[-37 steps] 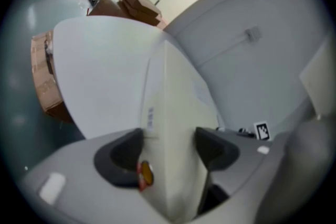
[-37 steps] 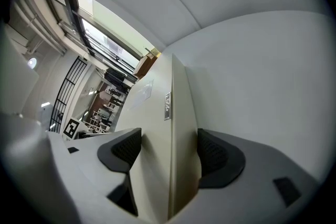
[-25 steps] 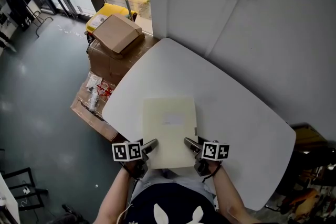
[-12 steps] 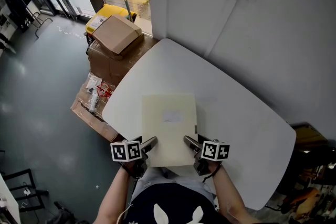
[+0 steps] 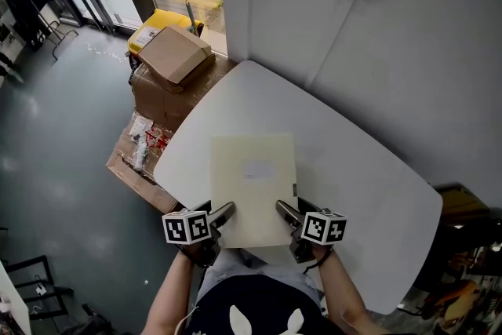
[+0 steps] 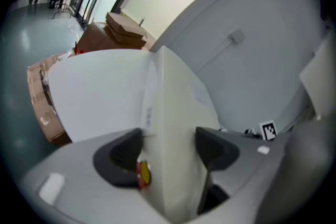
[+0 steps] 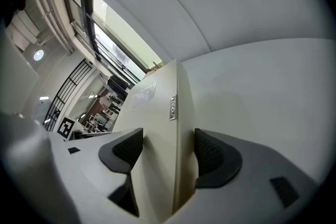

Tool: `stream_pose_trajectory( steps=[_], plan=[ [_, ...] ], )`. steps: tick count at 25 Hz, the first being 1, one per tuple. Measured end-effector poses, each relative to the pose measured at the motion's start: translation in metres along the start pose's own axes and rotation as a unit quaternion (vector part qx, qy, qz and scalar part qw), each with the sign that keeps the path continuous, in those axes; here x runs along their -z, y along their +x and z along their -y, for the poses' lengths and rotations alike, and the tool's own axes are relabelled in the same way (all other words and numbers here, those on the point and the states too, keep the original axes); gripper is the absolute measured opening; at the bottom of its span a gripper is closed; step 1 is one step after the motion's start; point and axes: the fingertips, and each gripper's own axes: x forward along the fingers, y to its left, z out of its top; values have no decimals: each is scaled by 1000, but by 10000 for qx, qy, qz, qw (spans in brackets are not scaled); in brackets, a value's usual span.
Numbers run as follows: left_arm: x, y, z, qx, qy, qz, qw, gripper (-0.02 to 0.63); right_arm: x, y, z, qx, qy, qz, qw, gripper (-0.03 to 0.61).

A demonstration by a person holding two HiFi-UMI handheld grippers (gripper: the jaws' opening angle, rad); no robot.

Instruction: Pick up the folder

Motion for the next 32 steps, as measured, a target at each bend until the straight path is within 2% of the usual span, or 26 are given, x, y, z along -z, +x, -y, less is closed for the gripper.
stream_pose_trajectory(
  steps=[16, 32],
  plan=[
    [-33, -24, 24, 111, 495, 385, 9980, 319, -28, -16, -30, -108, -266, 386, 9988, 308],
    [-55, -45, 52, 415, 701, 766, 9937, 319, -55, -47, -58, 42, -803, 1022, 9915, 305]
  ],
)
